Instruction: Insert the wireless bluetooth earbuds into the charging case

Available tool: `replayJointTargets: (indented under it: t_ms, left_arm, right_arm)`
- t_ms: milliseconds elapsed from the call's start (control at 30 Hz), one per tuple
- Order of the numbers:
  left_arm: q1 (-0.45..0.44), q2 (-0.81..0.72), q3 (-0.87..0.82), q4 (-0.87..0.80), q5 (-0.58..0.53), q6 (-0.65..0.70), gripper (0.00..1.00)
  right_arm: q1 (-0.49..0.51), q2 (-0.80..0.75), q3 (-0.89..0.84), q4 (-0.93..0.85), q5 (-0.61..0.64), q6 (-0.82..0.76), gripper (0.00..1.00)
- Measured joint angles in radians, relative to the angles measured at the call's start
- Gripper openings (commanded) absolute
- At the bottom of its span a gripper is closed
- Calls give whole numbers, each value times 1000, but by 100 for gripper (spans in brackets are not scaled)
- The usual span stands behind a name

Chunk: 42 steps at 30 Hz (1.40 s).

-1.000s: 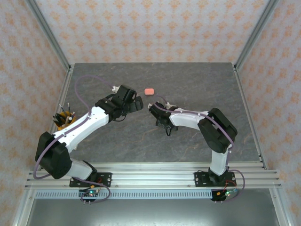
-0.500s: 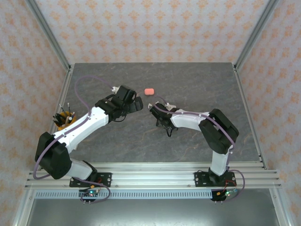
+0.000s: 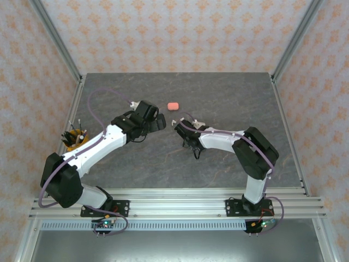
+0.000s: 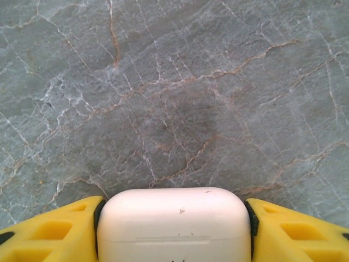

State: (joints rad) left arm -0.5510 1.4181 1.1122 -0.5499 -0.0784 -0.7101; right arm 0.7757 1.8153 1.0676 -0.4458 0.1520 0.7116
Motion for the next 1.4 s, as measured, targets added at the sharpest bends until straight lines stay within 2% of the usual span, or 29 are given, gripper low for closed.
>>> replayJointTargets:
  t_ms: [333, 633, 800, 1000, 1267, 1400]
  left_arm:
    - [0, -2, -101, 76, 5, 0, 100]
    - [0, -11, -220, 221, 72, 0, 100]
    - [0, -11, -315, 381, 153, -11, 100]
    - [-13, 0, -446, 650, 243, -69, 100]
    - [-79, 66, -470, 921, 255, -105, 99]
    - [-104, 121, -470, 1034, 255, -122, 94]
  right_arm:
    - [2, -37, 2, -50, -6, 34, 57]
    - [-48, -64, 47, -64, -20, 82, 56]
    - [-81, -66, 83, -66, -37, 123, 56]
    - [-112, -66, 136, -75, -66, 174, 56]
    - [-135, -66, 230, -97, -100, 225, 56]
    - [-143, -66, 258, -100, -125, 249, 56]
